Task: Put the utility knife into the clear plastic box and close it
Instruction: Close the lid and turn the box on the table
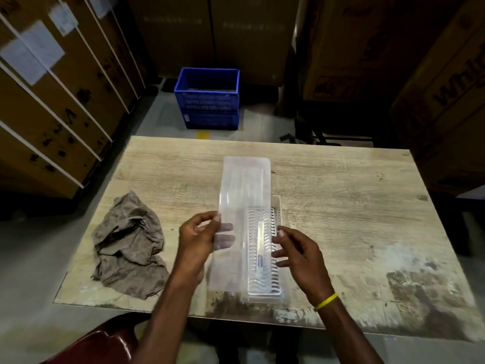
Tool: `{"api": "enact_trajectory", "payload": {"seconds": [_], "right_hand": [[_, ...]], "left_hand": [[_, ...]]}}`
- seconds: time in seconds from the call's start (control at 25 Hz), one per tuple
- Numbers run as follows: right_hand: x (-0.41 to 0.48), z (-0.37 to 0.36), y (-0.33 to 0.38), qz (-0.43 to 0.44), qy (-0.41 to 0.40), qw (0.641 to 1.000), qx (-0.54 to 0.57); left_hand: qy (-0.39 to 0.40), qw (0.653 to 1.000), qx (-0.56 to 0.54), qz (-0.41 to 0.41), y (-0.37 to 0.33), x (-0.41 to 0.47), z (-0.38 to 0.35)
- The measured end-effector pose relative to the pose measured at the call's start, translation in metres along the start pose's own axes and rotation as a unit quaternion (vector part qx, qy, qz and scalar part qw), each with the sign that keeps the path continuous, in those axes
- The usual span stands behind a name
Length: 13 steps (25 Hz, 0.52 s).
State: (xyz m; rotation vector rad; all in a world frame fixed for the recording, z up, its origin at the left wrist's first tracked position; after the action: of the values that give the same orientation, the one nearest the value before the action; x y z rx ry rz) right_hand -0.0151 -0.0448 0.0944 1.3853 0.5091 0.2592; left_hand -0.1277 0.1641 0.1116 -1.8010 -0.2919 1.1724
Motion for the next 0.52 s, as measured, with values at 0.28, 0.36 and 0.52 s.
{"api": "enact_trajectory", "payload": {"seconds": [0.28,0.36,0.52], "right_hand": [[0.022,0.020,-0.029,-0.035,-0.064,0.988,-0.136],[0.026,0.018,-0.032,-0.032,-0.061,0.983,-0.170],[0.031,0.010,-0.036,-0.026,-0.061,0.975,-0.210]], "left_hand": [[-0.074,0.992,0.098,0.019,0.068,0.015,-0.042],[-0.113,0.979,0.168,-0.011,0.068,0.016,-0.044],[-0.155,0.968,0.195,-0.023,0.068,0.020,-0.044]]}}
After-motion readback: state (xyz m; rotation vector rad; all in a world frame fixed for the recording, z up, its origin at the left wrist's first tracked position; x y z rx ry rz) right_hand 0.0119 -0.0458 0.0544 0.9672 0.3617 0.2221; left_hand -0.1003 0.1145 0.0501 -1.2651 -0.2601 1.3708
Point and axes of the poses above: each hand's wrist, its own x-axis towards the middle knuckle, its own z-axis out of the back of the hand, y = z × x, the point moved 4 cm from there along x, towards the middle knuckle, and after that the axes turned 9 degrees about z, right-handed, at the moved point
